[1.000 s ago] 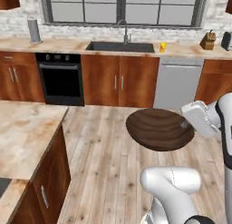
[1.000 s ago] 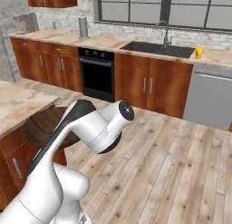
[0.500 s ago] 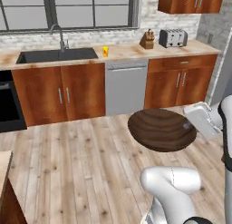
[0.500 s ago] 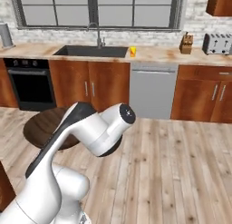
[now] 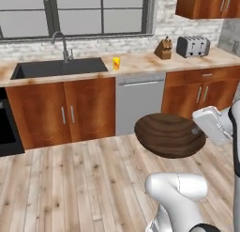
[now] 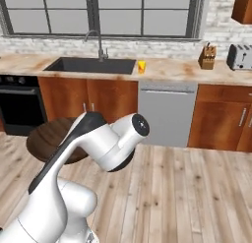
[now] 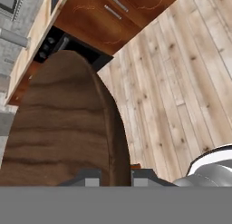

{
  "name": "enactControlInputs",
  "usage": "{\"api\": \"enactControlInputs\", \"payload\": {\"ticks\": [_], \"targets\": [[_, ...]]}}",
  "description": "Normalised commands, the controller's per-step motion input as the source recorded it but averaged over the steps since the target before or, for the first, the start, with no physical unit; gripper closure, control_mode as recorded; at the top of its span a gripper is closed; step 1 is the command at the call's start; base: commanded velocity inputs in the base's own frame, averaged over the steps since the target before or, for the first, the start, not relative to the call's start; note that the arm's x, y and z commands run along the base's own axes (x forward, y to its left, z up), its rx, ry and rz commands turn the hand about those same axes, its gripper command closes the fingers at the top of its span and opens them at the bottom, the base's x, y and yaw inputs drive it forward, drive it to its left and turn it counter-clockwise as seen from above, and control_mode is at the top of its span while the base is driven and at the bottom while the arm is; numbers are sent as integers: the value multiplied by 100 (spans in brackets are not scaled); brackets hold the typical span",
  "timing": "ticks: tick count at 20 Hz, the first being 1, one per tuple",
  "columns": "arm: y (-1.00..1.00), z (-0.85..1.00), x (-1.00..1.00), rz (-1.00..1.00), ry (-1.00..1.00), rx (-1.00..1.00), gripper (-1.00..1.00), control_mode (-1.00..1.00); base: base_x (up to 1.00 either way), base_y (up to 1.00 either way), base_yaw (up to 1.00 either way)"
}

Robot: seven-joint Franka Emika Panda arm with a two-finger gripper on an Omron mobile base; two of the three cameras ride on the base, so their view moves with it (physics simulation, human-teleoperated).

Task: Pick the cup and bowl from the counter and place them on the counter next to the sink.

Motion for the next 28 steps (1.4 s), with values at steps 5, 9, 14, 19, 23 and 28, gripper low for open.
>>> {"api": "enactControlInputs", "payload": {"ticks": [5, 9, 14, 19, 23, 28], "targets": [[0, 0, 0, 0, 0, 0, 100, 100, 100, 34, -4], [0, 0, 0, 0, 0, 0, 100, 100, 100, 36, -9], [0, 0, 0, 0, 0, 0, 100, 100, 100, 31, -10], [0, 0, 0, 0, 0, 0, 100, 100, 100, 39, -11], [0, 0, 0, 0, 0, 0, 100, 100, 87, 77, -7], [0, 0, 0, 0, 0, 0, 100, 100, 16, 100, -7]]}}
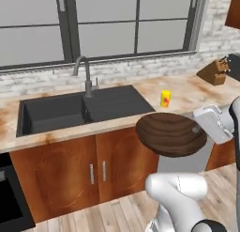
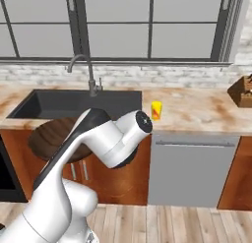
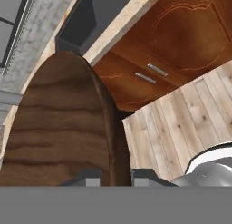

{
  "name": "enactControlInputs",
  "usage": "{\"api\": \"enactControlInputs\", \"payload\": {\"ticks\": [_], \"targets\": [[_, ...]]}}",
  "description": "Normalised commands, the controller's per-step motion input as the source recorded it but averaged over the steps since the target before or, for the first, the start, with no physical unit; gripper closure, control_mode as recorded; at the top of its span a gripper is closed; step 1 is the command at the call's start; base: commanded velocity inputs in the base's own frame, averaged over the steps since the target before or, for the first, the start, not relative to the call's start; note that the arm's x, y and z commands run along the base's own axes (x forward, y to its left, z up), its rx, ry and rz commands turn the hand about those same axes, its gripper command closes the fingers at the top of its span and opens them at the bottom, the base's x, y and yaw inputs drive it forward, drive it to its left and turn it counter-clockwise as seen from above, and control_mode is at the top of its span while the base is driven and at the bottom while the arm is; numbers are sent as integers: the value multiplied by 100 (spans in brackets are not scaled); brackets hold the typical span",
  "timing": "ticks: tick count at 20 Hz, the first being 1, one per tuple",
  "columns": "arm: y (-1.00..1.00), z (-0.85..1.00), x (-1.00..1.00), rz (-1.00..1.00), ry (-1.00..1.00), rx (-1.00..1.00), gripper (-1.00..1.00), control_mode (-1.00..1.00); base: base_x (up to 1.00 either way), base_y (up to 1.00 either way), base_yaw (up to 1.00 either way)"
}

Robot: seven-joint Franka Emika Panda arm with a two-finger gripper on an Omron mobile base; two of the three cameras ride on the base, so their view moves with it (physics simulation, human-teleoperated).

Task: Pick the cup and bowl from the counter and place them on the counter next to the sink.

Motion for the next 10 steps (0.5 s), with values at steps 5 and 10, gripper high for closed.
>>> {"api": "enactControlInputs", "payload": {"ticks": [5, 10], "targets": [[0, 0, 0, 0, 0, 0, 100, 100, 38, 100, -11], [0, 0, 0, 0, 0, 0, 100, 100, 60, 100, -13]]}}
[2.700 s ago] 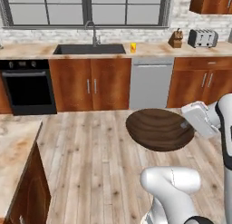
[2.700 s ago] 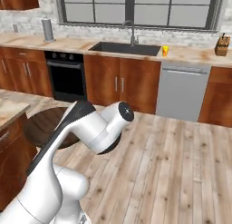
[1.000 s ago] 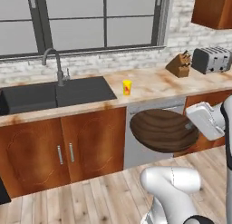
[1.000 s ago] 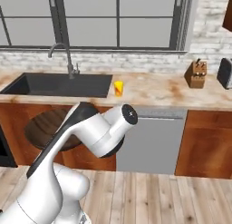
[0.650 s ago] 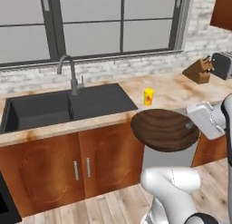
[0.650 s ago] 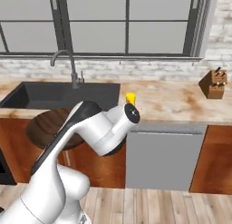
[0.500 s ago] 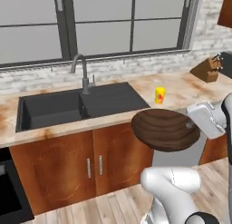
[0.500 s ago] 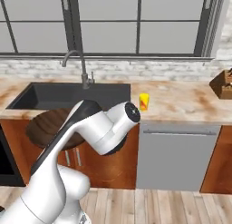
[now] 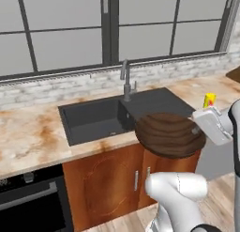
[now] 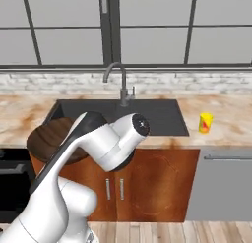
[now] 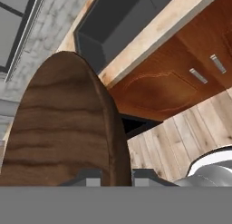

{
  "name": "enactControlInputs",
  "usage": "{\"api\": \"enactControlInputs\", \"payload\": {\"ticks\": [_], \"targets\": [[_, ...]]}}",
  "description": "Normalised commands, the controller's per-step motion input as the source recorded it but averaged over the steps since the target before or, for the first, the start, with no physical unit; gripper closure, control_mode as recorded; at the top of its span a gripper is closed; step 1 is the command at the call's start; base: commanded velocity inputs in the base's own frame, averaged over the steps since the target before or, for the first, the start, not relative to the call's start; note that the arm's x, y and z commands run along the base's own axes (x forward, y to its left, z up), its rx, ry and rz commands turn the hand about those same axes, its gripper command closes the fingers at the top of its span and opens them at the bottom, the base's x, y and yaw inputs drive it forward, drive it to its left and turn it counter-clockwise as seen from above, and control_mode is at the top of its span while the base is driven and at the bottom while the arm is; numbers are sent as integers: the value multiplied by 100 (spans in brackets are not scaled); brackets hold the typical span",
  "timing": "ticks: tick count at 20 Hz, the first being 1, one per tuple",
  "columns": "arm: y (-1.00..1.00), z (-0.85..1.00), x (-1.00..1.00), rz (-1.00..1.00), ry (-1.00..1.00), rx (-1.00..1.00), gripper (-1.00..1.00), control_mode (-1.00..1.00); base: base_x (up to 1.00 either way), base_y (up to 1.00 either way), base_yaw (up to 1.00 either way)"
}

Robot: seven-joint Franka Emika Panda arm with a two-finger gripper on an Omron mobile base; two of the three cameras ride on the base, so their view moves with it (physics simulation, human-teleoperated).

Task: Pick the cup and bowl from the counter and place them on the counter next to the sink.

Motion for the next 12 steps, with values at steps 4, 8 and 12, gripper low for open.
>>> {"api": "enactControlInputs", "payload": {"ticks": [4, 8, 12], "targets": [[0, 0, 0, 0, 0, 0, 100, 100, 51, 100, -7], [0, 0, 0, 0, 0, 0, 100, 100, 26, 100, 0], [0, 0, 0, 0, 0, 0, 100, 100, 16, 74, 11]]}}
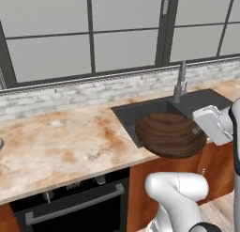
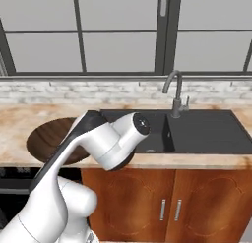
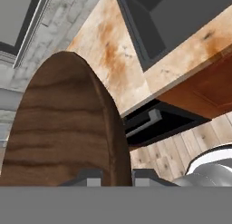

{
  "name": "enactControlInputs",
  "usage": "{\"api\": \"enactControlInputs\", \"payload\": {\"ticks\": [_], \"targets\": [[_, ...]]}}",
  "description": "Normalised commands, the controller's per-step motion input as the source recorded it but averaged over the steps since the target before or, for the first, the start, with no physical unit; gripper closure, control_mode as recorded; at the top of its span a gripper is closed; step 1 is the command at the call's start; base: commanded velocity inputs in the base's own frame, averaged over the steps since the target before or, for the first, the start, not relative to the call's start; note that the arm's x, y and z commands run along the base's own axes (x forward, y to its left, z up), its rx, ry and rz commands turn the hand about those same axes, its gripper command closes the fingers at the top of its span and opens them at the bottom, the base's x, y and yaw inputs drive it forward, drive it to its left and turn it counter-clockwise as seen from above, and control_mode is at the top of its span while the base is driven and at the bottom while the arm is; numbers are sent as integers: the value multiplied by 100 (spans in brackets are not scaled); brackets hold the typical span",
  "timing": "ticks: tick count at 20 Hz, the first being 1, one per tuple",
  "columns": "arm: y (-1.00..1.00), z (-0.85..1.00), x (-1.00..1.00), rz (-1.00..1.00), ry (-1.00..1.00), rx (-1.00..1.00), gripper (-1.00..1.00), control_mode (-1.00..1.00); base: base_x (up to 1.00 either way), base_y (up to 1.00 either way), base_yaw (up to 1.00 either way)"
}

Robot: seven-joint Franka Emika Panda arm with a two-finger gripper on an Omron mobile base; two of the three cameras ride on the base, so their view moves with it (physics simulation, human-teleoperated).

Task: Pick the cup and bowl from the counter and place them on the counter next to the sink.

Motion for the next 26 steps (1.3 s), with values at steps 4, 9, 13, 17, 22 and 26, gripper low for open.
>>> {"api": "enactControlInputs", "payload": {"ticks": [4, 9, 13, 17, 22, 26], "targets": [[0, 0, 0, 0, 0, 0, 100, 100, 57, 36, 4], [0, 0, 0, 0, 0, 0, 100, 100, 50, 45, 2], [0, 0, 0, 0, 0, 0, 100, 100, 0, 3, 0], [0, 0, 0, 0, 0, 0, 100, 100, 0, 0, 0], [27, -2, 10, -1, 0, -1, 100, -100, 0, 0, 0], [79, -2, 50, -9, 7, -5, 100, -100, 0, 0, 0]]}}
